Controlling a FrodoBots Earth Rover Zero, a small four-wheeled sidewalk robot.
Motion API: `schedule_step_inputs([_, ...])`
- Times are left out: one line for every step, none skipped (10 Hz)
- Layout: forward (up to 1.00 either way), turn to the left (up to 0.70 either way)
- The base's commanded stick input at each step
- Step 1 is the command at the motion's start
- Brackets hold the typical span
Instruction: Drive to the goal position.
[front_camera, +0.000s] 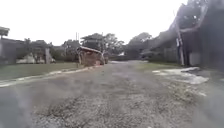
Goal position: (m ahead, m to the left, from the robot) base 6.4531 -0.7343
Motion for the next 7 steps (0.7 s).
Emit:
schedule_step_inputs([0.70,0.00])
schedule_step_inputs([0.70,0.00])
schedule_step_inputs([0.70,0.00])
schedule_step_inputs([0.70,0.00])
schedule_step_inputs([0.70,0.00])
schedule_step_inputs([0.70,0.00])
schedule_step_inputs([0.70,0.00])
